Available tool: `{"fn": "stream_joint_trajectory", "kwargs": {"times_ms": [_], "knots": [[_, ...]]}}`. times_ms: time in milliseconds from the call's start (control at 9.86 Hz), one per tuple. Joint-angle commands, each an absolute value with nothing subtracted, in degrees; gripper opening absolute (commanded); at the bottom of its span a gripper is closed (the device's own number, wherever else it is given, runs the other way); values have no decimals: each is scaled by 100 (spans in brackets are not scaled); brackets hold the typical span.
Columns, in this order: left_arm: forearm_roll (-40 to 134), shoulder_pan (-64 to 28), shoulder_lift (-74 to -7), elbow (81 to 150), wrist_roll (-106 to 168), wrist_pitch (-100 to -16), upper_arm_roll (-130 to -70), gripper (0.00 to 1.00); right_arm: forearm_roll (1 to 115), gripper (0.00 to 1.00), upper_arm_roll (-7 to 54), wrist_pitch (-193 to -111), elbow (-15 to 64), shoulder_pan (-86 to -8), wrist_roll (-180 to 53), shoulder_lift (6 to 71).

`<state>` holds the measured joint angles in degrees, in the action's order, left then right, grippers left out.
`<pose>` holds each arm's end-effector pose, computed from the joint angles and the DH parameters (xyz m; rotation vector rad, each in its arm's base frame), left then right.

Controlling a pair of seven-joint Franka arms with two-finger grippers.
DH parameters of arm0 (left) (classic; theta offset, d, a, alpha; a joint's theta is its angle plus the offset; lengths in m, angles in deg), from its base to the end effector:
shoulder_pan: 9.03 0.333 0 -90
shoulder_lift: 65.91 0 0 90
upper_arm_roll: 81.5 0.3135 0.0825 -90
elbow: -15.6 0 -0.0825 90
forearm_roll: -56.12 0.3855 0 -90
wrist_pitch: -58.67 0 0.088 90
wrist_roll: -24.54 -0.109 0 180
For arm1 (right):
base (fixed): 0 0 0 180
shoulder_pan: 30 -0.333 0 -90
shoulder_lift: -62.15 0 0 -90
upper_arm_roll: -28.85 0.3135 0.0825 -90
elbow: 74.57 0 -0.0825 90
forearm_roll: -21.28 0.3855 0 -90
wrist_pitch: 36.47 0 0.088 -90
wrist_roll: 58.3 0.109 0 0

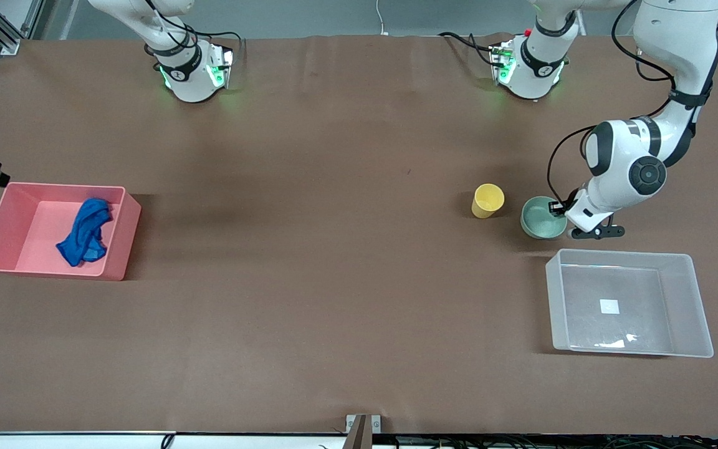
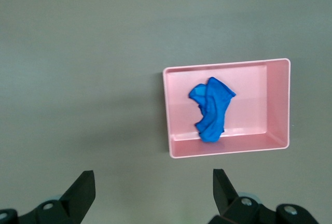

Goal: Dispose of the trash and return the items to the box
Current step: 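Carry the green bowl with the left gripper into the clear bin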

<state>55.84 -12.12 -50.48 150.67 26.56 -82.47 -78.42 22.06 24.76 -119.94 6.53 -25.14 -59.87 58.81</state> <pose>0.4937 0.0009 0.1967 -3.1161 -0.0598 0.2541 0.5560 -0.0845 0.6502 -3.1243 0.1991 0.0248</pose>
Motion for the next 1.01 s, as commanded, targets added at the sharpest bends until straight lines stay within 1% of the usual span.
{"fn": "stream_joint_trajectory", "kwargs": {"times_ms": [0, 101, 203, 304, 406, 609, 710, 913], "knots": [[5700, -1176, -5603, 15095, 2560, -7611, -7860, 0, 2401, 100, 2561, -11865, 1145, -2515, -5935, 6381], [5700, -1176, -5894, 14947, 2429, -7267, -7860, 0, 2401, 100, 2534, -11900, 1226, -2543, -5935, 6478], [5700, -1167, -5932, 14623, 2358, -7055, -7860, 0, 2392, 100, 2560, -11857, 1122, -2560, -5926, 6462], [5682, -1124, -5819, 14072, 2314, -6879, -7860, 0, 2349, 100, 2569, -11743, 747, -2569, -5874, 6244], [5665, -1123, -5557, 13492, 2313, -6825, -7843, 0, 2348, 100, 2569, -11603, 578, -2561, -5874, 6137], [5630, -1079, -4706, 12253, 2183, -6763, -7755, 0, 2348, 100, 2578, -11601, 567, -2560, -5856, 6136], [5577, -1079, -4302, 11629, 1720, -6650, -7476, 0, 2365, 100, 2578, -11601, 567, -2560, -5865, 6145], [4816, -1070, -3440, 10416, 606, -6072, -6914, 0, 2366, 100, 2578, -11601, 576, -2578, -5874, 6154]]}}
